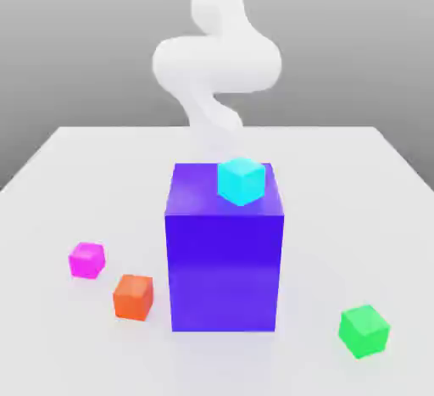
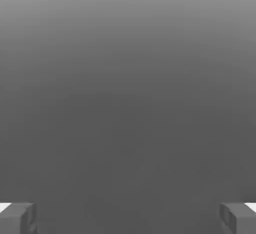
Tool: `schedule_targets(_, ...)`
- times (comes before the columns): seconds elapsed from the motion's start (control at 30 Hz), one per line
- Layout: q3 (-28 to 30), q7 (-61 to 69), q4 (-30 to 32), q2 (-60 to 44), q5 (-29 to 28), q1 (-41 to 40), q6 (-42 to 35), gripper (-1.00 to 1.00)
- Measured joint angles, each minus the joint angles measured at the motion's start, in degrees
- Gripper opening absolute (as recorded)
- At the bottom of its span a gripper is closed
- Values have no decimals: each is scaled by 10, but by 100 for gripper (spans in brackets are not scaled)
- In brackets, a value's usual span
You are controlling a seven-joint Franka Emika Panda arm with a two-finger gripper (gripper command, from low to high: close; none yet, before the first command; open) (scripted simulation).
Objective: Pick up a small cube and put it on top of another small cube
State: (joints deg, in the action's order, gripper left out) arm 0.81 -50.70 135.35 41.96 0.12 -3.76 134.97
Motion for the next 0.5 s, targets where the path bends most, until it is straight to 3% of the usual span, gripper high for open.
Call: schedule_targets(0.5,60,-372,249,-298,-7,-264,233,0)
